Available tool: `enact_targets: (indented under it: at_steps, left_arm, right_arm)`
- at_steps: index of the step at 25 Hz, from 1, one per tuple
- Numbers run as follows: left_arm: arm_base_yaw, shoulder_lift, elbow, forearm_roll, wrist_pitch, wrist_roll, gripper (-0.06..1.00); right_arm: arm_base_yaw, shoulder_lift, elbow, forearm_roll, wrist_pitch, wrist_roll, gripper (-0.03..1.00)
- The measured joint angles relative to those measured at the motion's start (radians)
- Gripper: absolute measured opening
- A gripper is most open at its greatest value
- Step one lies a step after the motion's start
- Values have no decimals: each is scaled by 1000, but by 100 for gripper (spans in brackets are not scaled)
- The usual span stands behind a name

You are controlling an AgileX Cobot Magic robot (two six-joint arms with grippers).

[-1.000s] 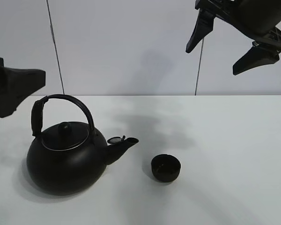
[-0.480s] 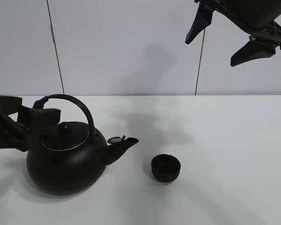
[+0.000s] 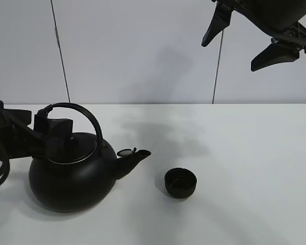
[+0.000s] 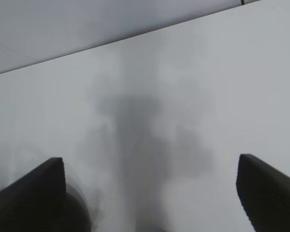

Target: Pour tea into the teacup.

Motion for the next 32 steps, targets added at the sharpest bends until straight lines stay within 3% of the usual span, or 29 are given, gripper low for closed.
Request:
enact_targets:
  at_steps: [10, 19, 25, 28, 32]
  left_arm:
    - [53, 48, -28, 13, -12, -45, 56]
    - [56, 69, -30, 58, -14, -32, 15]
    - [59, 74, -37, 58, -20, -18, 12]
    - [59, 64, -59, 68, 21, -15, 12]
    - [59, 4, -113, 112, 176, -14, 12]
  right_arm:
    - [0, 0, 0, 0, 0, 0, 66]
    - [0, 0, 0, 0, 0, 0, 66]
    - [0, 0, 0, 0, -1, 0, 66]
    - [0, 0, 0, 0, -1, 0, 66]
    - [0, 0, 0, 0, -1, 0, 66]
